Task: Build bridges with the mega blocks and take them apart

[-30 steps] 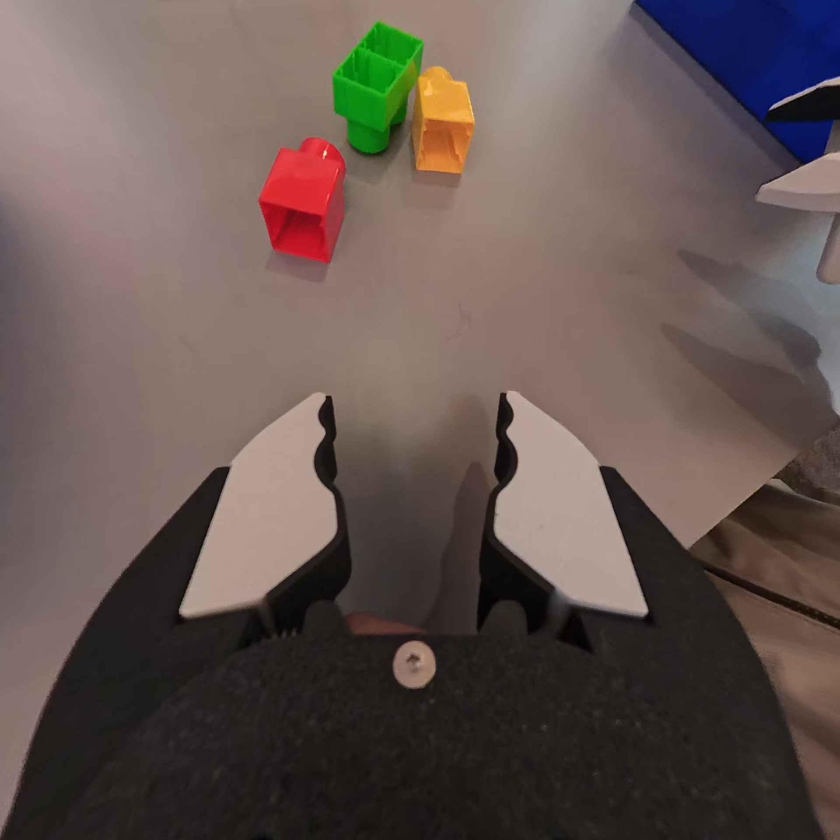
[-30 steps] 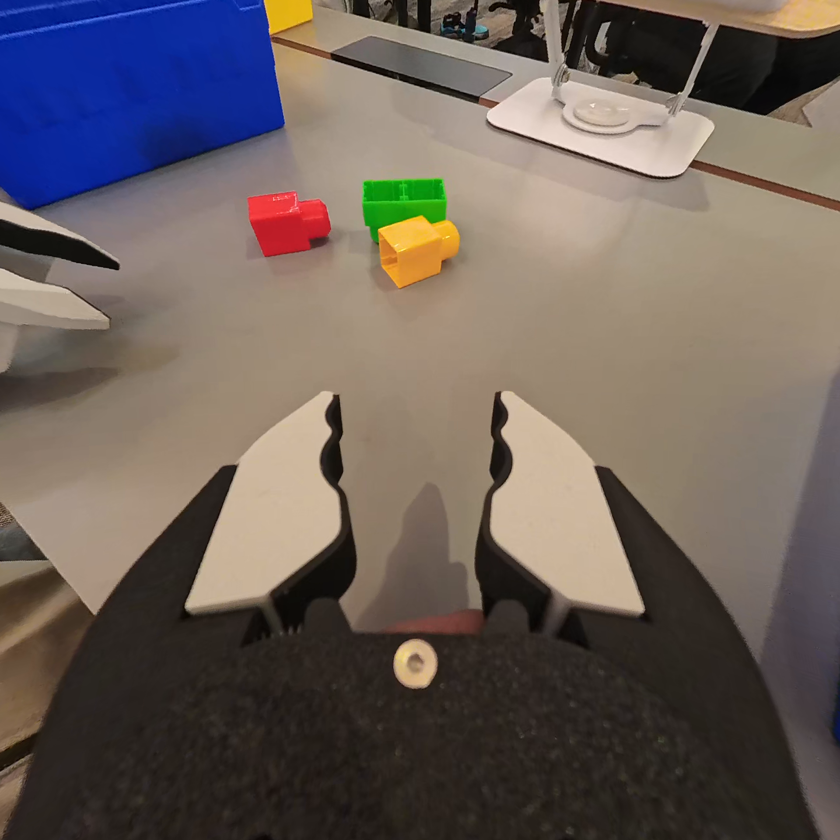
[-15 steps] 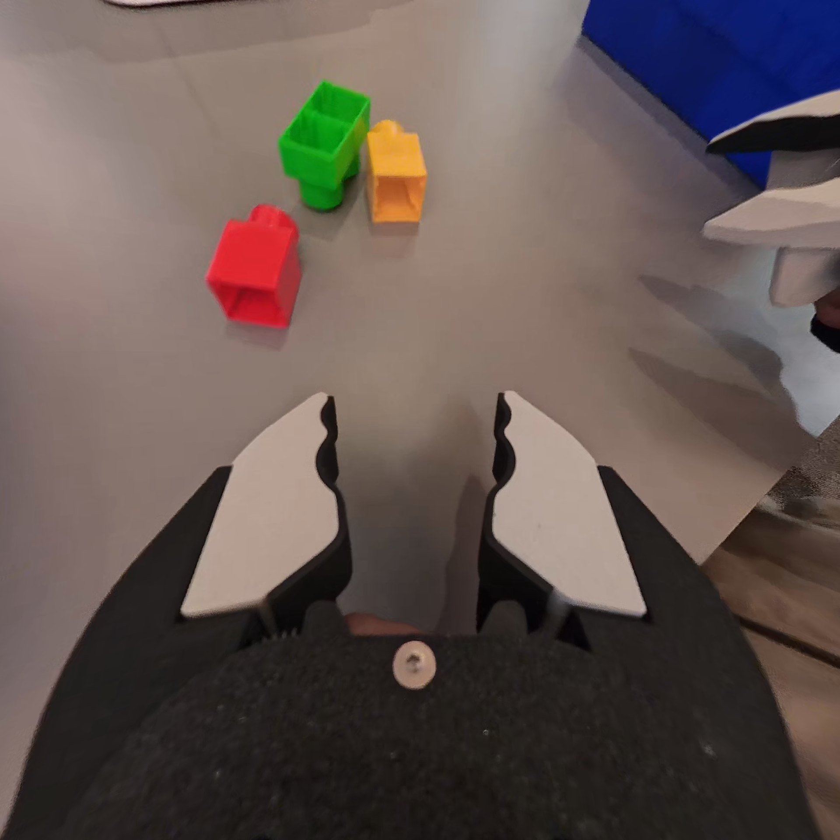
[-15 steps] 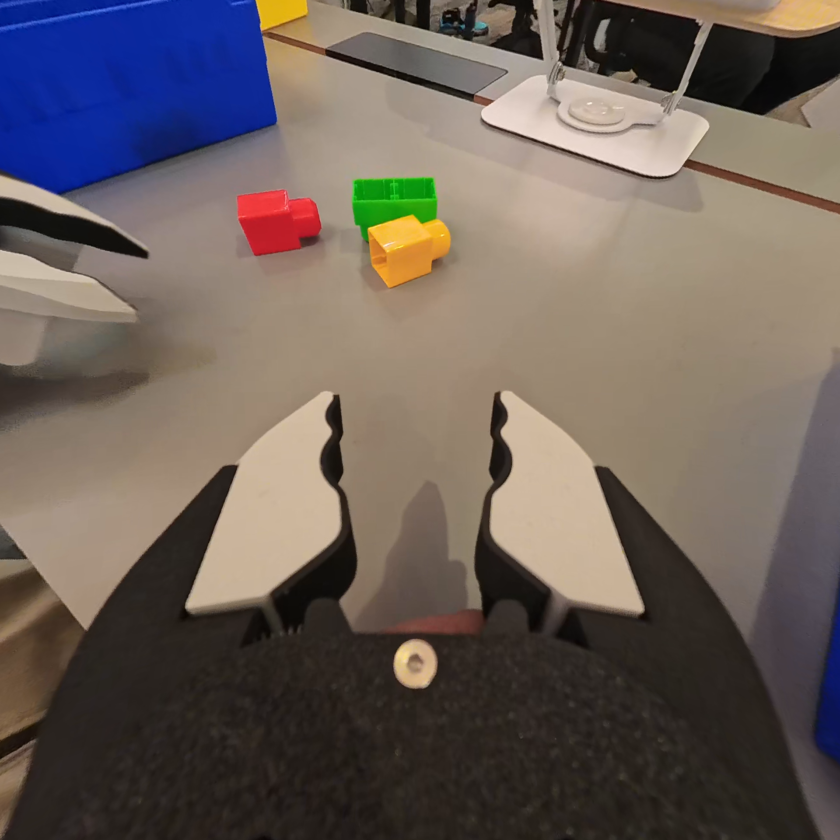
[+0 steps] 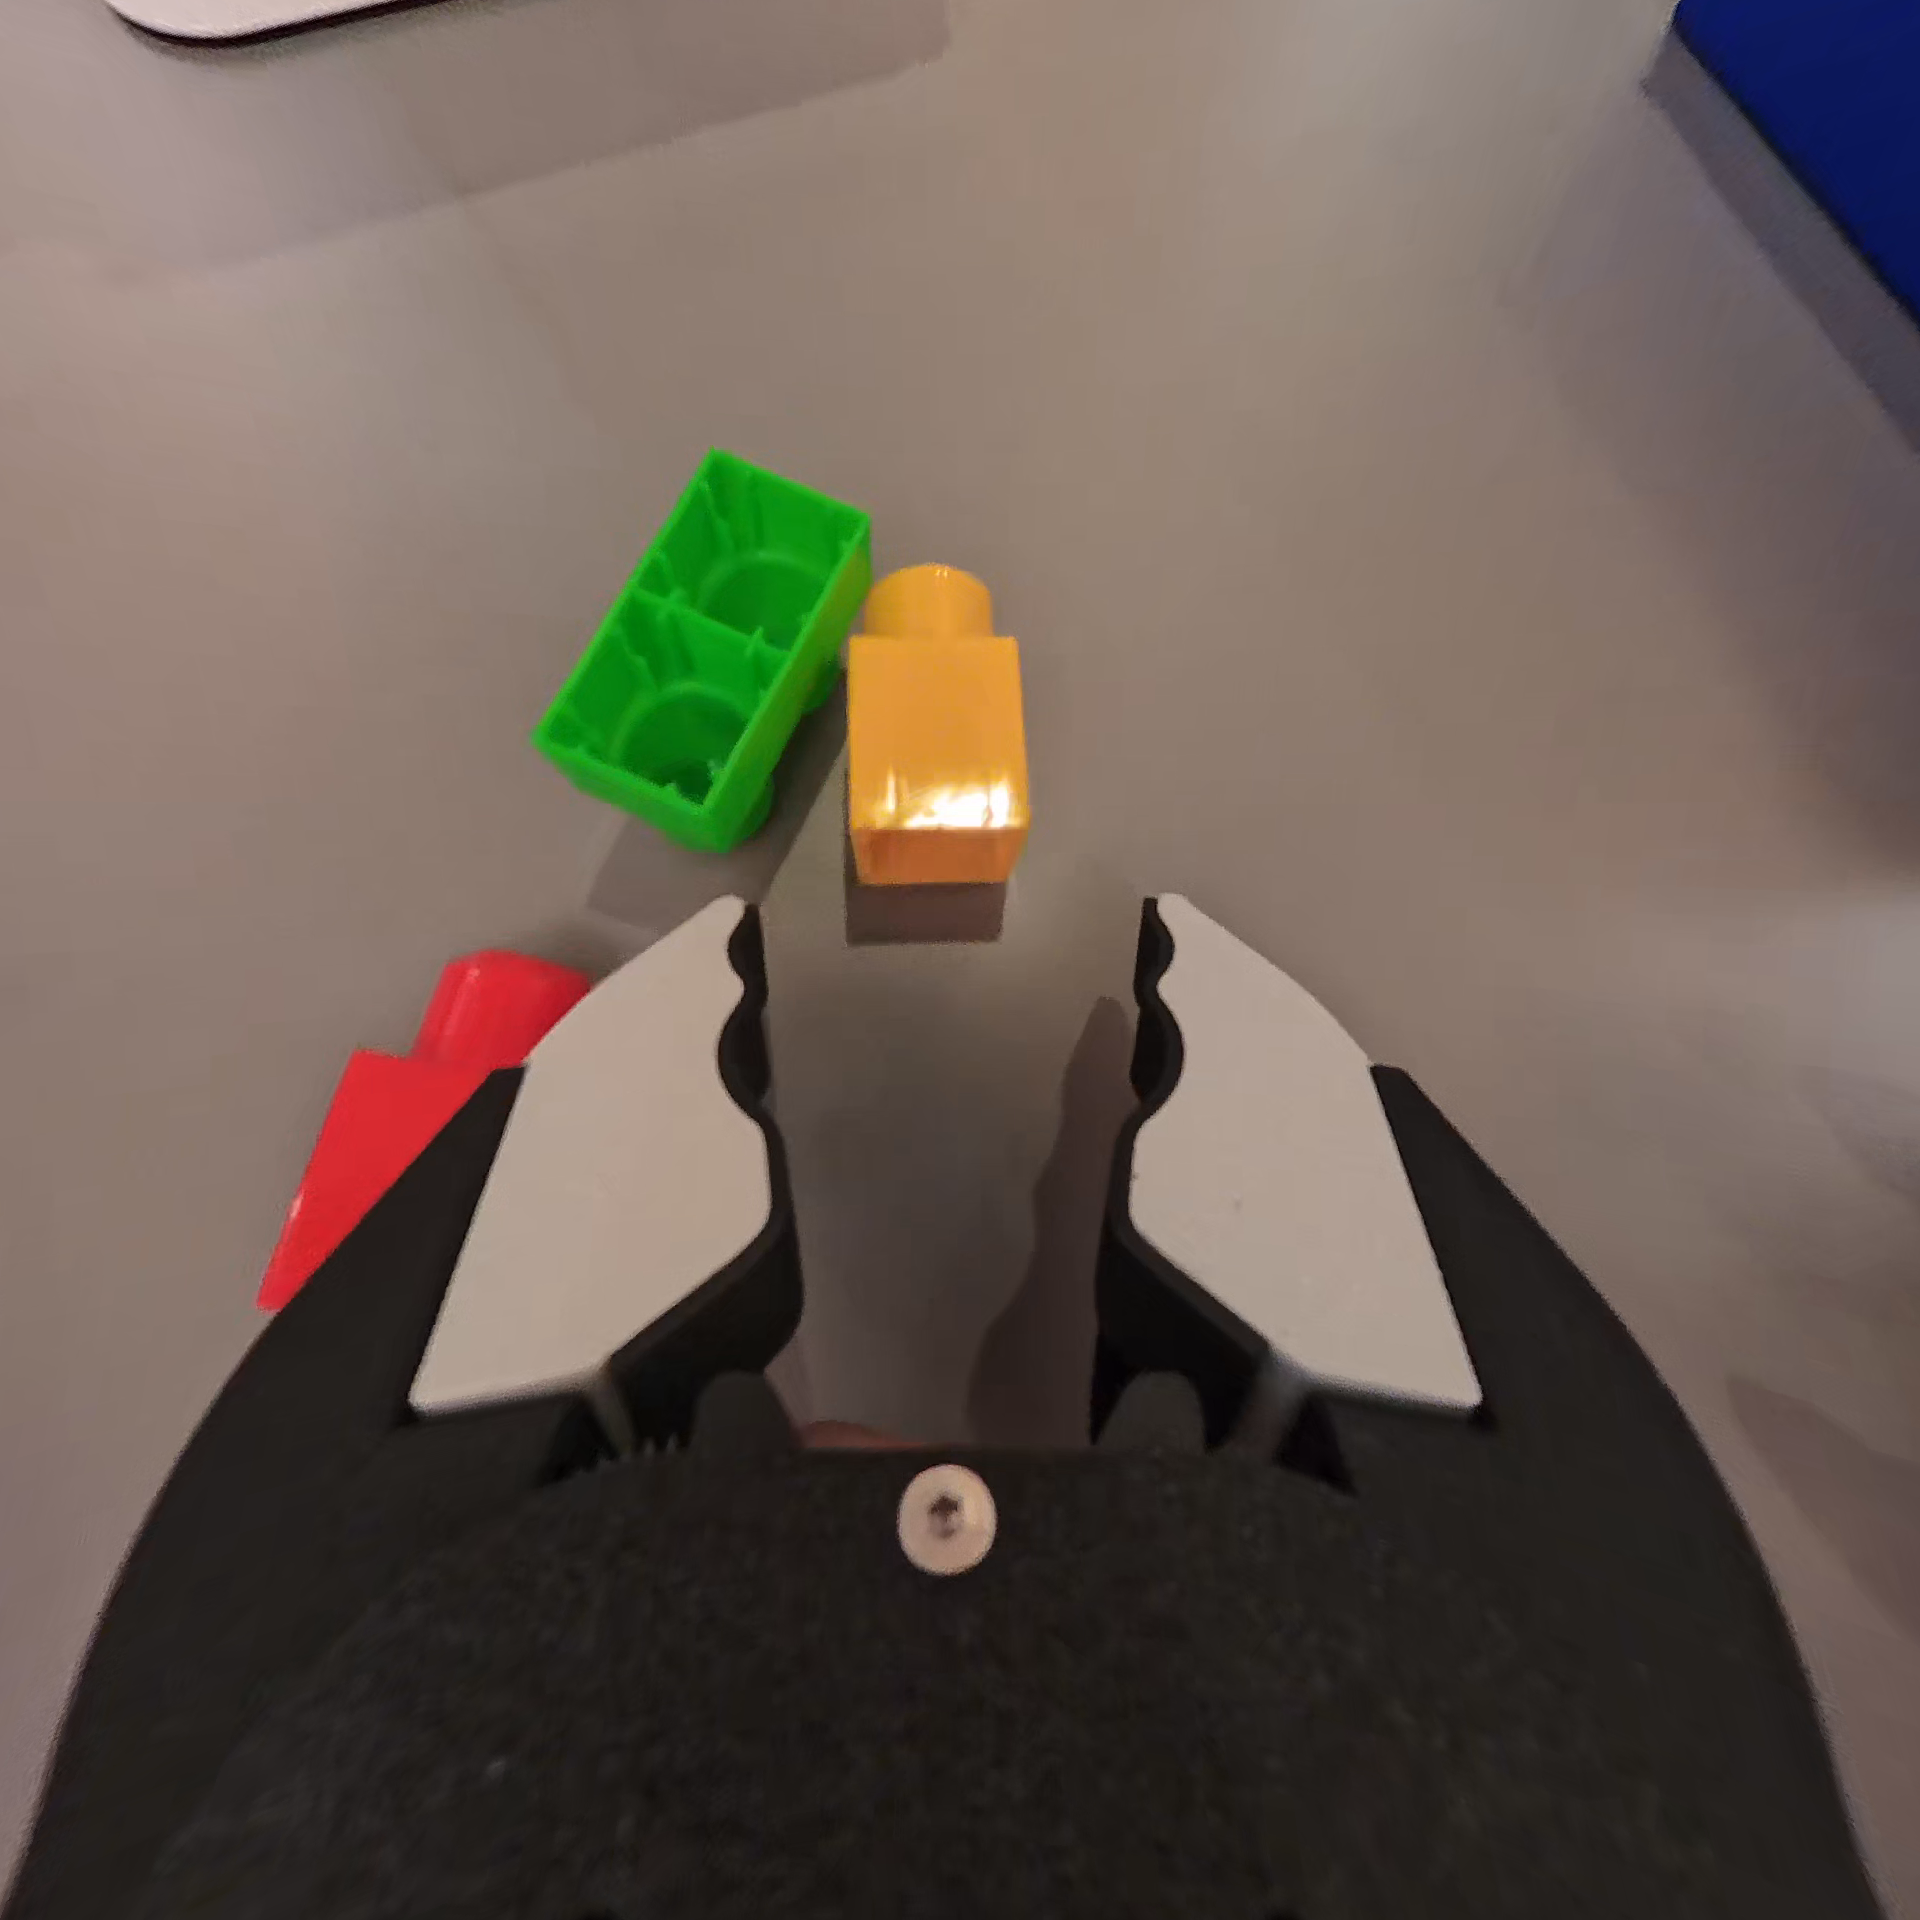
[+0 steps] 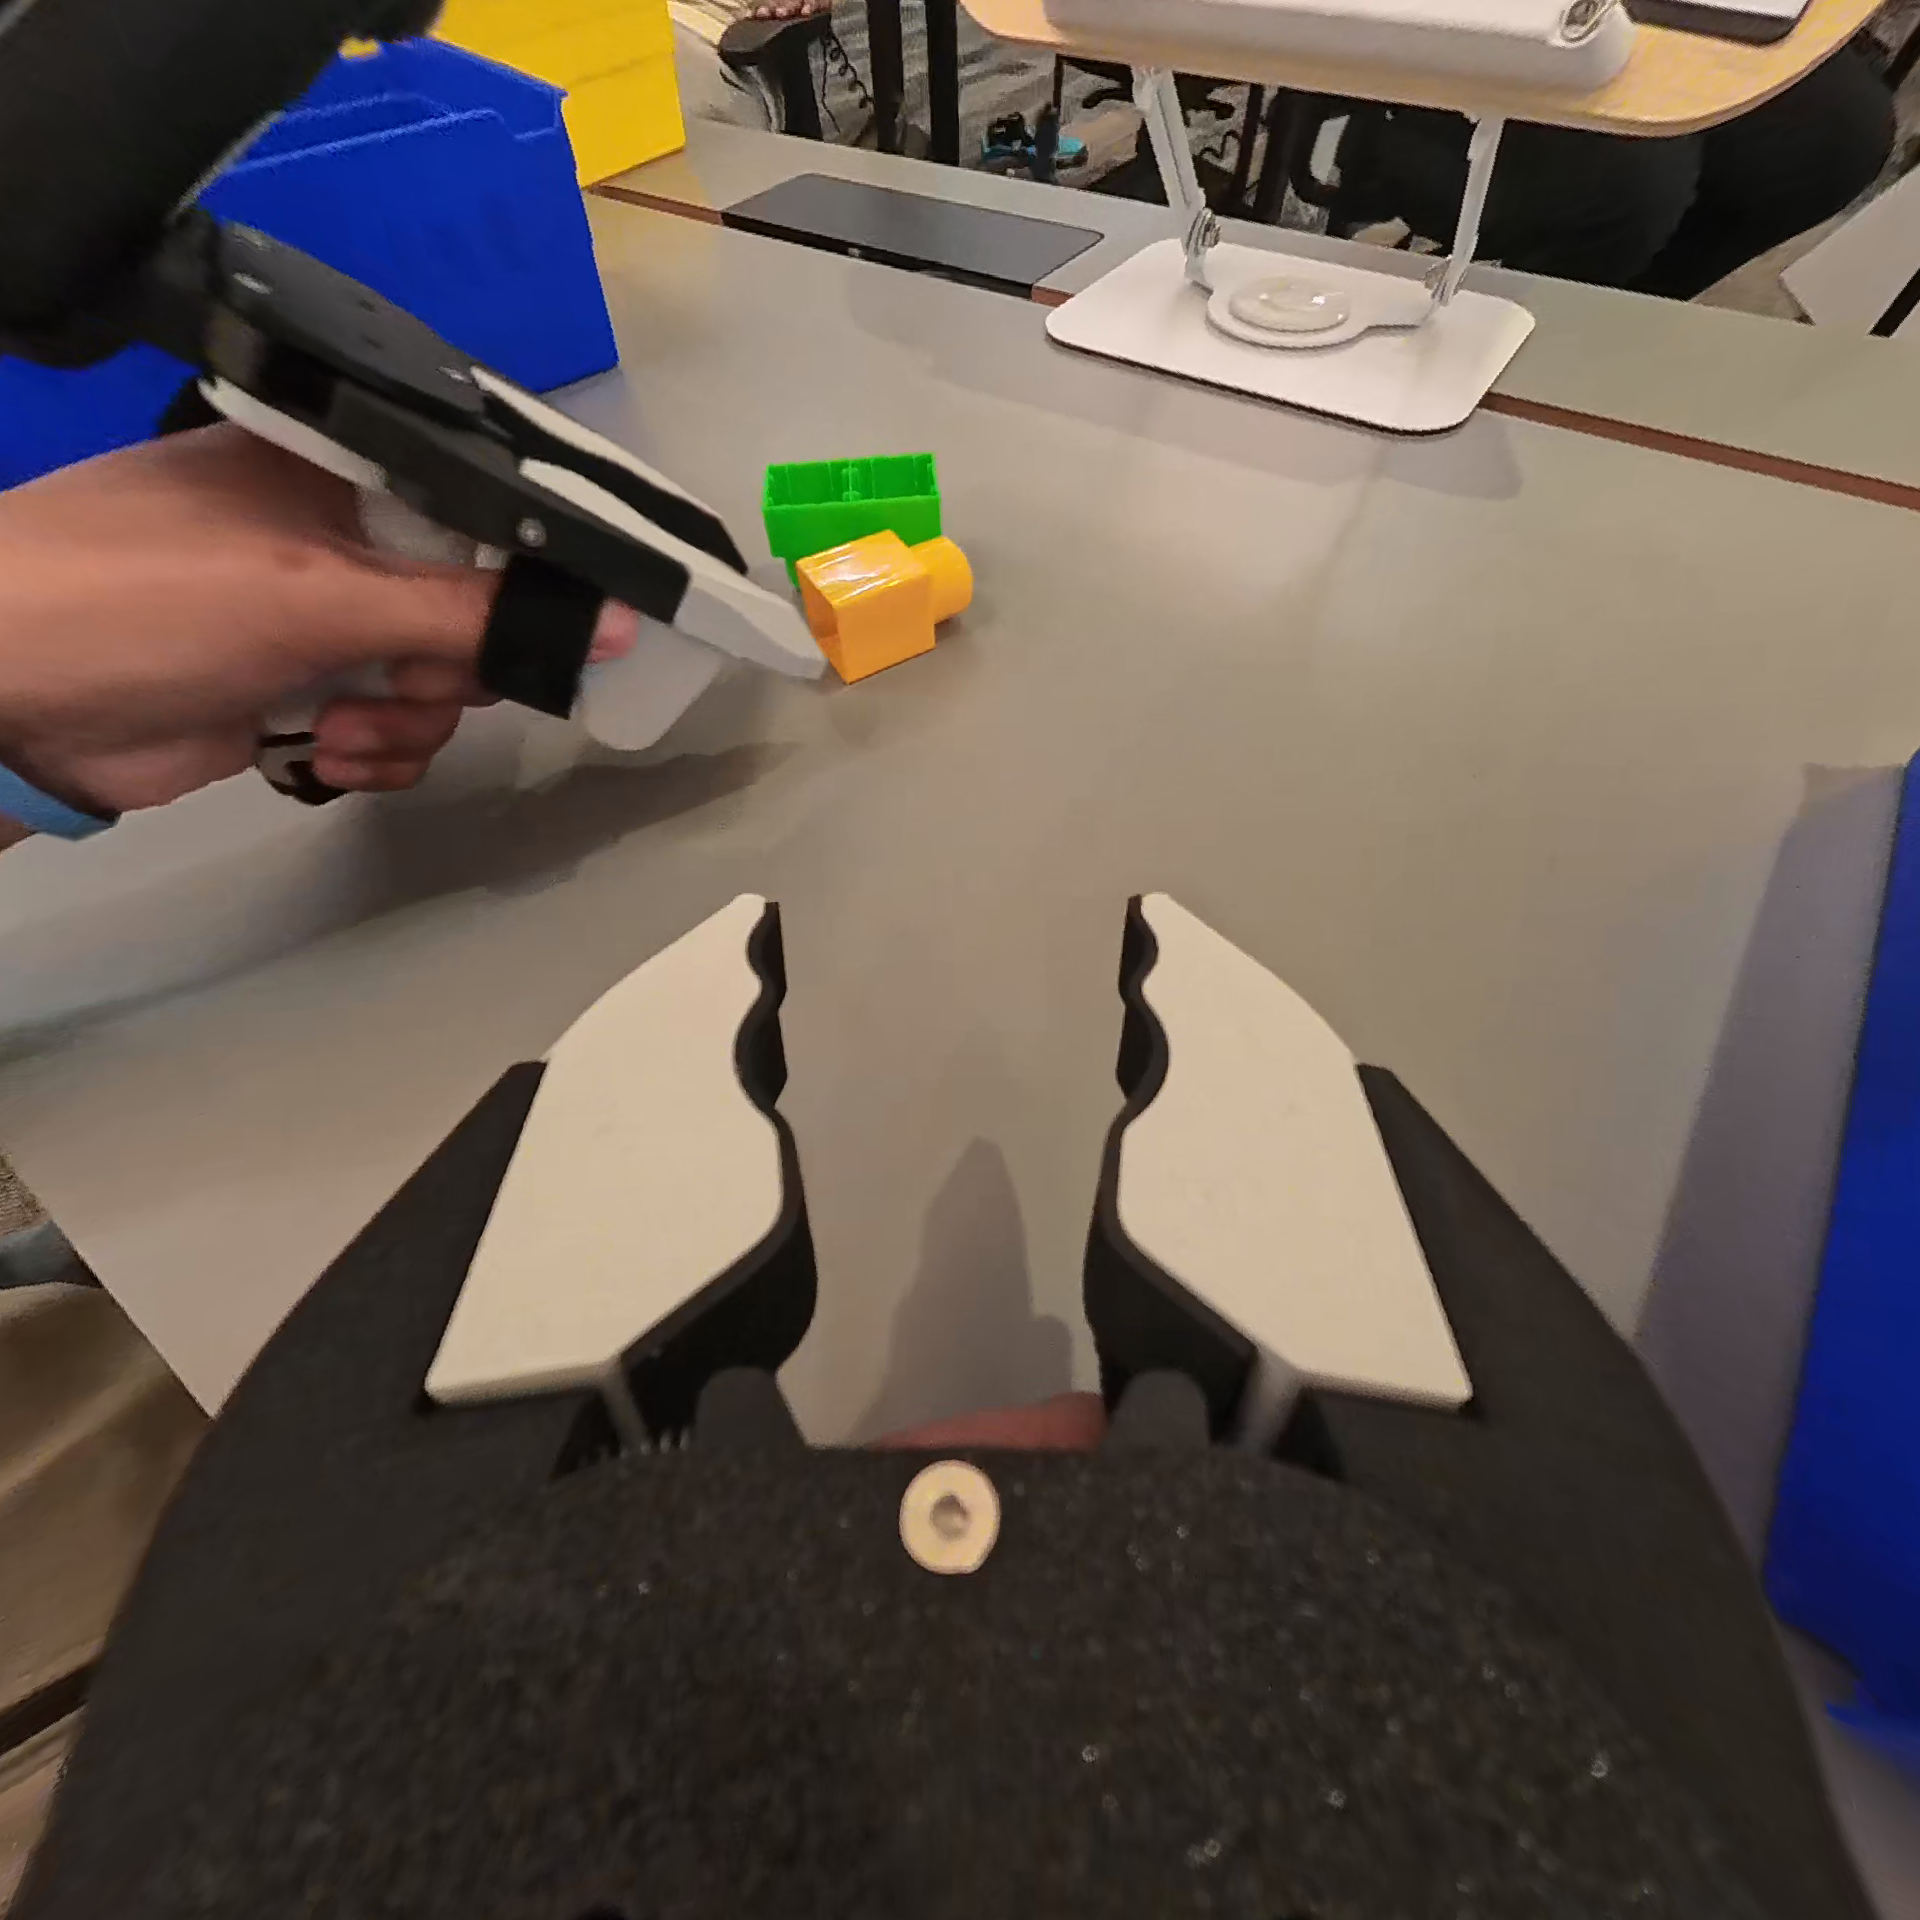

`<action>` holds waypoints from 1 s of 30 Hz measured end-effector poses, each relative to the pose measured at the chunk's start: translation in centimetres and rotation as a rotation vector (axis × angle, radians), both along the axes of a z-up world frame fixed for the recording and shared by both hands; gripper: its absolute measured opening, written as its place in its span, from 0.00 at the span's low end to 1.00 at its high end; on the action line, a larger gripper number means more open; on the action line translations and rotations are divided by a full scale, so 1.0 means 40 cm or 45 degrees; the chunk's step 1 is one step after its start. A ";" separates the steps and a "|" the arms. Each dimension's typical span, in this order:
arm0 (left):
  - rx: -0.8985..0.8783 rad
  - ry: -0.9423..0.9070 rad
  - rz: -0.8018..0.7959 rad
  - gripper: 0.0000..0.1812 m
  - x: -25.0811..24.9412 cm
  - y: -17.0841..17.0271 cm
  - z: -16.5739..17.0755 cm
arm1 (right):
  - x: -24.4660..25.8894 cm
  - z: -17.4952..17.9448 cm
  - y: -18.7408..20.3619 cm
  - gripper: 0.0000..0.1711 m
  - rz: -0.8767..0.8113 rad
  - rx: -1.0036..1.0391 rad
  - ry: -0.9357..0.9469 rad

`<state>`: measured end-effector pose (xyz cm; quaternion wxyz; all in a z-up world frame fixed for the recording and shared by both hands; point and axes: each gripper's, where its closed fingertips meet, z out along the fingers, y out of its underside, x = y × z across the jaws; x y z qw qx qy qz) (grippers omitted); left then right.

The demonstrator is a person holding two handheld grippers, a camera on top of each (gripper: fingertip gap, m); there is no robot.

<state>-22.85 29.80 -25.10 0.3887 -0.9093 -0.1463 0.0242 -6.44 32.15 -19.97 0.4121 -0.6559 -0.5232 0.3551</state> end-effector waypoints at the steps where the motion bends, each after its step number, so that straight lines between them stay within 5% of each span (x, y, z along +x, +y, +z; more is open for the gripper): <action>1: -0.005 0.004 -0.004 0.37 0.002 0.013 -0.001 | 0.001 -0.003 0.002 0.36 0.001 -0.008 -0.002; 6: -0.079 0.070 0.017 0.36 -0.007 0.054 -0.022 | 0.010 -0.008 0.015 0.36 -0.005 -0.043 0.009; 10: -0.073 0.053 0.015 0.20 0.002 0.060 -0.030 | 0.016 -0.008 0.027 0.36 -0.016 -0.057 0.017; 14: -0.085 0.068 0.035 0.20 -0.009 0.045 -0.028 | 0.016 -0.013 0.030 0.36 -0.017 -0.071 0.014; 30: -0.134 0.109 -0.152 0.20 0.007 -0.172 -0.018 | 0.001 -0.019 0.006 0.36 0.005 -0.047 -0.013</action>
